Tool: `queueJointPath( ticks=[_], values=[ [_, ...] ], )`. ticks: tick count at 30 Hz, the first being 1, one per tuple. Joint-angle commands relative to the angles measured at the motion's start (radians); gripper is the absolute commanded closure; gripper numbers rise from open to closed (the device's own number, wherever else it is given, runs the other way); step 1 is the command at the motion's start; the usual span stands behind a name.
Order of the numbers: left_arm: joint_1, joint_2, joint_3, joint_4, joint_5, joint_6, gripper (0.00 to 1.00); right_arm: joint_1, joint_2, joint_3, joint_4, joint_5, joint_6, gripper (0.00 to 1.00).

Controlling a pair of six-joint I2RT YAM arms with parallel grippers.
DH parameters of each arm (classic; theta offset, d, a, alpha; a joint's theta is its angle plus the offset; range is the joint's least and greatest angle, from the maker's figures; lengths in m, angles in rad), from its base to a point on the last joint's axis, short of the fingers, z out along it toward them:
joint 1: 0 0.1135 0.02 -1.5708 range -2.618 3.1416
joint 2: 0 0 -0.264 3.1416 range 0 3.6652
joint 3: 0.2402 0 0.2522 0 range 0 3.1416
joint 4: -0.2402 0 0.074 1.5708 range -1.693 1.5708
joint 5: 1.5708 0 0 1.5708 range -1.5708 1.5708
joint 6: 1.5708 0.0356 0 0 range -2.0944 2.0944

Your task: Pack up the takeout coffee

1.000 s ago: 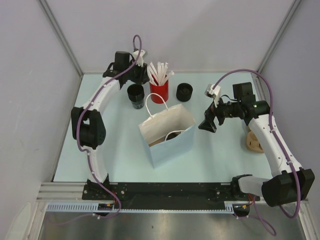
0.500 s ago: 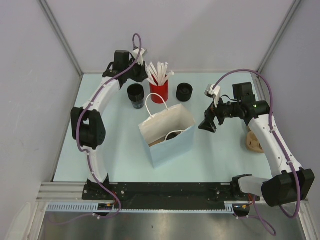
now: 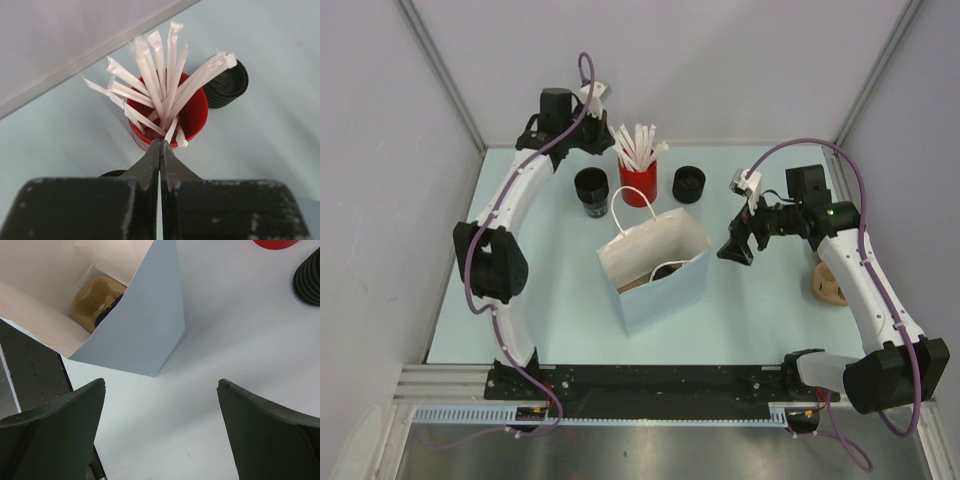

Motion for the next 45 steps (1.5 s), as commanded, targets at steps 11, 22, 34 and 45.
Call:
queueJointPath(
  ticks=[11, 22, 34, 45],
  values=[
    [0.002, -0.193, 0.237, -0.141, 0.009, -0.009, 1.0, -0.013, -0.028, -0.006, 0.034, -0.012, -0.003, 0.0],
    [0.002, -0.348, 0.259, -0.202, -0.021, 0.039, 1.0, -0.013, -0.042, -0.005, 0.035, -0.018, -0.004, 0.0],
    [0.002, -0.542, 0.193, -0.225, -0.021, 0.049, 1.0, -0.019, -0.054, -0.011, 0.039, -0.026, -0.003, 0.0],
    [0.002, -0.756, 0.032, -0.245, 0.015, 0.1, 1.0, -0.024, -0.058, -0.019, 0.042, -0.027, -0.009, 0.0]
  ],
)
